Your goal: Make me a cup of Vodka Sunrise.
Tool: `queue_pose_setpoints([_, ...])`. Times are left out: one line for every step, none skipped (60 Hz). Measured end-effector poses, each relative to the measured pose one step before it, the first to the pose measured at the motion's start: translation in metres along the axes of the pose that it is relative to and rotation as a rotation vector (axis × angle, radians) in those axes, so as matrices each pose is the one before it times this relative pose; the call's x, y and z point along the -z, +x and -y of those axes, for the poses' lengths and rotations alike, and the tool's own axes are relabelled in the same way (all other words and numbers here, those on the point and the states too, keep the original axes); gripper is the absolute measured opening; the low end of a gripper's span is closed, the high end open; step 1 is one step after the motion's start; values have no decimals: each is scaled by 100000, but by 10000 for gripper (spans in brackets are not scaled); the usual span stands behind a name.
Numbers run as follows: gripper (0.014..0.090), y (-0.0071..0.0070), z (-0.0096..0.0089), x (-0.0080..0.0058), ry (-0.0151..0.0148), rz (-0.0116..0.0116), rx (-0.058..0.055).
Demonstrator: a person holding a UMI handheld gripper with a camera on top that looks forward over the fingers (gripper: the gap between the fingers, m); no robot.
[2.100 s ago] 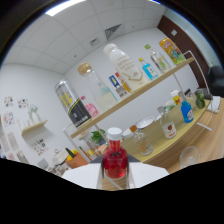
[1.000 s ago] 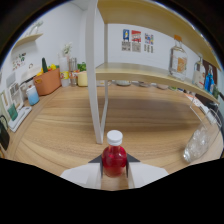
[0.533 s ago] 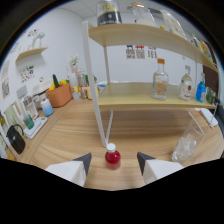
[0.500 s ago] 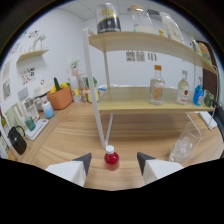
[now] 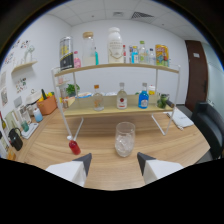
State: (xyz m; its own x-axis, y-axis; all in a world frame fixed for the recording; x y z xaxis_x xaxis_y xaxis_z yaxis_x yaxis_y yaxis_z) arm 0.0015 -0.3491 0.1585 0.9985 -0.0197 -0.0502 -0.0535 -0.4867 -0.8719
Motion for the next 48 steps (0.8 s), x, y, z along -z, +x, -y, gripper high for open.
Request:
queue_pose_setpoints([853,631,86,185,-111,-667,-124])
queue_pose_setpoints([852,625,145,184,-62,-660,-220])
queue_pose_setpoints([850,614,235,184,57,-584,-302])
queue_pose_setpoints([852,569,278,176,145,-500,-442])
queue_pose_setpoints([853,564,360,167,273,-420,-544])
queue_pose_setpoints([854,547,406,132,346,-293,-554])
queue_pose_setpoints([855,558,564,72,378,-85,-523])
queue_pose_setpoints([853,467,570,63,599,125,-595])
queue_pose_setpoints([854,489,632,251,626,-28,-429])
queue_pose_setpoints([855,486,708,-64,1085,65,-532])
queue_pose_setpoints([855,565,747,259,889,-474,-229])
queue_pose_setpoints([855,534,811,30,1146,-360,-296])
queue_pose_setpoints([856,534,847,48,1161,-279,-287])
queue_pose_setpoints([856,490,883,21,1182,-59,-224])
queue_pose_setpoints([856,449,942,-39,1210,1,-190])
queue_pose_setpoints([854,477,959,-47,1285,29,-139])
queue_pose_setpoints([855,417,1137,-155,1126,-11,-108])
queue_pose_setpoints([856,461,931,-76,1316,-78,-75])
queue_pose_setpoints([855,474,868,-172,1346,14,-110])
queue_pose_setpoints([855,419,900,-125,1151,11,-23])
queue_pose_setpoints([854,395,948,-188,1209,58,118])
queue_pose_setpoints([855,418,944,-217,1131,-27,146])
queue_pose_setpoints([852,407,931,-268,1029,-110,75])
queue_pose_setpoints([854,408,936,-281,886,-121,-21])
queue_pose_setpoints([855,419,926,-413,951,-135,-130])
queue_pose_setpoints([854,361,902,-337,817,45,-71])
queue_pose_setpoints([854,181,798,-387,1040,345,-119])
queue_pose_setpoints([853,256,851,-391,1007,343,-153])
queue_pose_setpoints([855,228,841,-423,992,352,-201])
queue_pose_setpoints([854,246,776,-434,905,423,-169])
queue_pose_setpoints([853,223,723,-481,943,421,-155])
queue_pose_setpoints([854,246,671,-474,949,336,-130])
queue_pose_setpoints([853,247,664,-462,895,340,-84])
queue_pose_setpoints([855,216,579,-492,831,447,-45])
queue_pose_setpoints([854,166,567,-517,782,527,-5])
queue_pose_setpoints([856,113,500,-501,742,311,148])
queue_pose_setpoints([855,352,629,-502,426,210,272])
queue_pose_setpoints([856,222,395,-494,359,202,266])
queue_pose_setpoints([854,226,363,-495,322,179,346])
queue_pose_setpoints([853,148,293,-542,244,252,387])
queue_pose_setpoints([854,117,281,-529,278,443,439])
queue_pose_setpoints([854,89,136,-669,377,499,483])
queue_pose_setpoints([852,79,229,-492,123,457,575])
queue_pose_setpoints([852,117,177,-507,56,327,590])
queue_pose_setpoints([853,150,181,-450,40,233,604])
queue_pose_setpoints([853,180,220,-434,147,190,521])
queue_pose_setpoints([853,132,116,-410,98,190,502])
queue_pose_setpoints([852,33,76,-460,31,167,453])
